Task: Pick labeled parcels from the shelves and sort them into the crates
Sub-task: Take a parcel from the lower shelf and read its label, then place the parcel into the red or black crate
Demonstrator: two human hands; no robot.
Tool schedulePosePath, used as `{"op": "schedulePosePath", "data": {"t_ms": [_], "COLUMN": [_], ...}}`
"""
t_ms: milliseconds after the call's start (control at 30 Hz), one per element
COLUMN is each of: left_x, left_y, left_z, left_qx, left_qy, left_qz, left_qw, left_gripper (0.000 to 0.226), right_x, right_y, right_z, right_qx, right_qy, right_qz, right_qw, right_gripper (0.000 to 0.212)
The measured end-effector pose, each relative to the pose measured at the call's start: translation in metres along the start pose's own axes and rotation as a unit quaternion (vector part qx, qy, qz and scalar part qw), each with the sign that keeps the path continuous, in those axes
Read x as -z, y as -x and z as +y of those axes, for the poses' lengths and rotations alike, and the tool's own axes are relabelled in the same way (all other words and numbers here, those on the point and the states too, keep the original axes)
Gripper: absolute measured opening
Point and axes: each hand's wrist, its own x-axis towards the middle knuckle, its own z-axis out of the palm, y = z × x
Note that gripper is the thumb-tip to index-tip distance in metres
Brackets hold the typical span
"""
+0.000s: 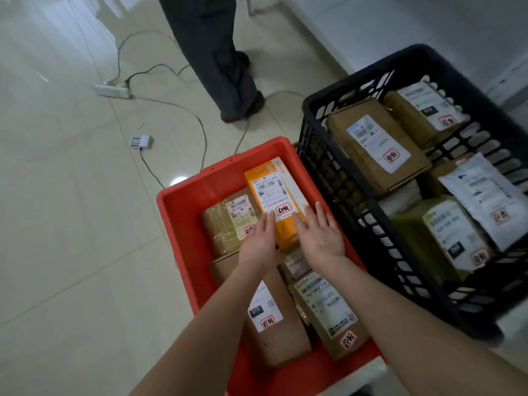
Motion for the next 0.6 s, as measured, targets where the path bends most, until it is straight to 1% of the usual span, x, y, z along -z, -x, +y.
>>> {"op": "schedulePosePath", "data": {"t_ms": [133, 267, 333, 400, 467, 600], "left_x": [0.022, 0.051, 0.064, 0.073, 0.079, 0.077], "left_y": [0.023, 0.050, 0.065, 0.081, 0.096, 0.121], "left_z": [0.024, 0.059, 0.081, 0.106, 0.134, 0.198], "left_qx": [-0.032, -0.066, -0.090, -0.121, -0.155, -0.218], "left_qy": [-0.085, -0.142, -0.176, -0.201, -0.215, -0.254], "left_qz": [-0.005, -0.012, -0.003, 0.017, 0.030, 0.031], "left_qw": [0.996, 0.988, 0.980, 0.972, 0.964, 0.942], "left_gripper": [0.106, 0.105, 0.102, 0.099, 0.096, 0.095], "right_x": [0.017, 0.039, 0.047, 0.053, 0.056, 0.057], "right_y": [0.040, 0.089, 0.115, 0.142, 0.169, 0.225], "right_z": [0.007, 0.020, 0.030, 0.043, 0.059, 0.101], "right_qx": [-0.020, -0.047, -0.061, -0.077, -0.094, -0.152], "right_qy": [-0.049, -0.072, -0.082, -0.094, -0.108, -0.139], "right_qz": [0.016, 0.024, 0.030, 0.047, 0.060, 0.109], "right_qw": [0.998, 0.996, 0.994, 0.992, 0.988, 0.973], "right_gripper": [0.081, 0.092, 0.093, 0.090, 0.082, 0.072]}}
